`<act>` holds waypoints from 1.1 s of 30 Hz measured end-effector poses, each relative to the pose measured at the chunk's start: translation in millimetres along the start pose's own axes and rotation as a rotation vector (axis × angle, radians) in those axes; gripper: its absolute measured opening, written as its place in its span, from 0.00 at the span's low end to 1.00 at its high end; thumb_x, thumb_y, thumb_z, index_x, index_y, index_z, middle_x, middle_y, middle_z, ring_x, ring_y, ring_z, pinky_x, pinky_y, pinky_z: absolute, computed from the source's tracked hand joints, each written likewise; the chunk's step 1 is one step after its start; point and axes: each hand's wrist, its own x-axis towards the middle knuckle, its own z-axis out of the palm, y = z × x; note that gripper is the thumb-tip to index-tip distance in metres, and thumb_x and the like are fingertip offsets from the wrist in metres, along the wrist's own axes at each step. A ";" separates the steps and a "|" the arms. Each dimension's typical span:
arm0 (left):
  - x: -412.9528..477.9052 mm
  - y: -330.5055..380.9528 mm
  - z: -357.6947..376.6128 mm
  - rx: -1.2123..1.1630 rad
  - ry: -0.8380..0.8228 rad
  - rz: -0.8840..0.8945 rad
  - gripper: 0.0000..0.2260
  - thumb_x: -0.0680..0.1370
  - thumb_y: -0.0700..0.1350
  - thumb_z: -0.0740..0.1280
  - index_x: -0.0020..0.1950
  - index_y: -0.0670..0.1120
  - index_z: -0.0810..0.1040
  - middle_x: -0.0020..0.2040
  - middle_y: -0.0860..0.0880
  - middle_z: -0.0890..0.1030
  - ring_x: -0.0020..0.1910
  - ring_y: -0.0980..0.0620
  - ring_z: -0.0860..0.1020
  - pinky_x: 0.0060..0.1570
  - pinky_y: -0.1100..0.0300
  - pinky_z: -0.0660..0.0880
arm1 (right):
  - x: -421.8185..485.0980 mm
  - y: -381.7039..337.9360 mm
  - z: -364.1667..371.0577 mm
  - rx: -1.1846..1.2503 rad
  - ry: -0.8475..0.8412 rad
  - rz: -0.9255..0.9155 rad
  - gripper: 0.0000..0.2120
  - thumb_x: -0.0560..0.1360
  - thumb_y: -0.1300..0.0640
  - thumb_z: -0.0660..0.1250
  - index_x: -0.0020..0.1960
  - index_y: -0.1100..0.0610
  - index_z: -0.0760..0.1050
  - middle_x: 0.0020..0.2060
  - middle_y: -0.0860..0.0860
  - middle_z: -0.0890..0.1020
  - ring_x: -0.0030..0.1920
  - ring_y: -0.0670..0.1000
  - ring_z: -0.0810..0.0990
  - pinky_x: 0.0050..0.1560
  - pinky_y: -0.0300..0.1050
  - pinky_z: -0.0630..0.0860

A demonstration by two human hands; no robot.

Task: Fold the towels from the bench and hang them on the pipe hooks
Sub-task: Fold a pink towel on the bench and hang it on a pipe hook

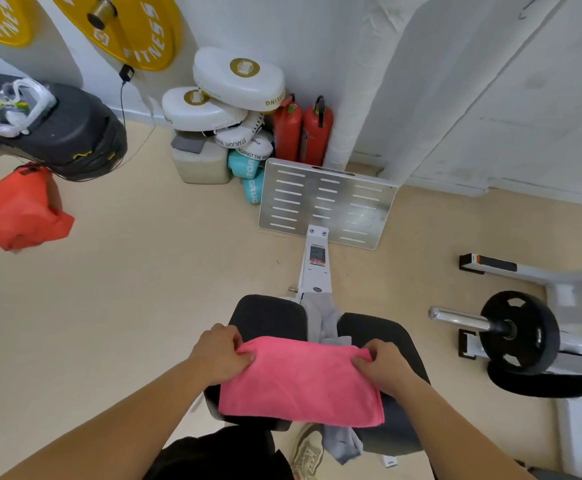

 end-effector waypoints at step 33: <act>-115.2 -0.4 3.4 -0.469 0.338 0.129 0.07 0.76 0.48 0.70 0.51 0.58 0.75 0.45 0.57 0.82 0.45 0.58 0.80 0.45 0.67 0.73 | -101.9 -83.5 97.2 0.592 -0.065 -0.159 0.13 0.79 0.58 0.62 0.56 0.43 0.79 0.43 0.45 0.86 0.42 0.49 0.82 0.43 0.45 0.79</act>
